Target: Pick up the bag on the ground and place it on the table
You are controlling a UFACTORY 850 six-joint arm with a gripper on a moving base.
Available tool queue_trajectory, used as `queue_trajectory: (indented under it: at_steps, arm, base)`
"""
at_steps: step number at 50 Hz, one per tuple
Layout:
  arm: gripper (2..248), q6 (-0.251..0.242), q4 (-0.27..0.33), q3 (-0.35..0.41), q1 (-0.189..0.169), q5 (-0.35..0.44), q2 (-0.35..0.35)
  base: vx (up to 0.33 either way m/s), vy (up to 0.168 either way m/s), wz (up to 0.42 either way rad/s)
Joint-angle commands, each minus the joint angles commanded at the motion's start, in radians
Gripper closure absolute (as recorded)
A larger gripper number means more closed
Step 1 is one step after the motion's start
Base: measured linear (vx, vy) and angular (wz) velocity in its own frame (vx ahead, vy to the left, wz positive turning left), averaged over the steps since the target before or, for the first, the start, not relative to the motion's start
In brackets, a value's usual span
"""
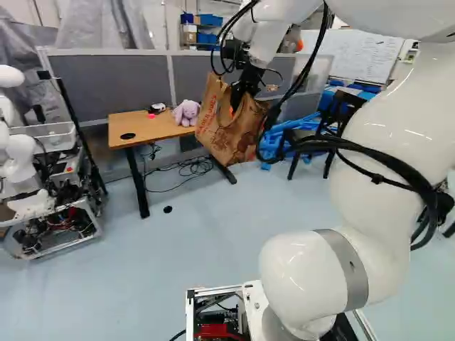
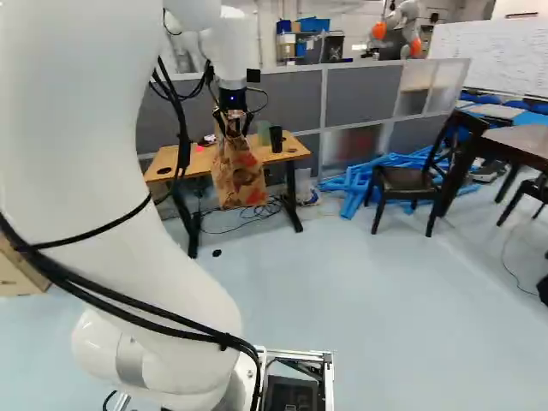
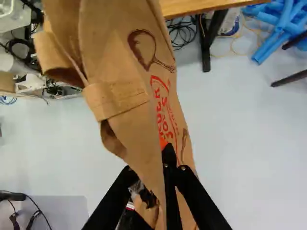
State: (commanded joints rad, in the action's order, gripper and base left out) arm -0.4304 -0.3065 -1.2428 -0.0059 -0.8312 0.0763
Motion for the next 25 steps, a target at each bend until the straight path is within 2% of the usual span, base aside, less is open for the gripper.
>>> queue_trajectory:
  at_steps: [25]
  arm:
    - [227, 0.000, 0.000, 0.000, 0.000, 0.000, 0.000]
  base:
    - [-0.003, 0.115, 0.562]
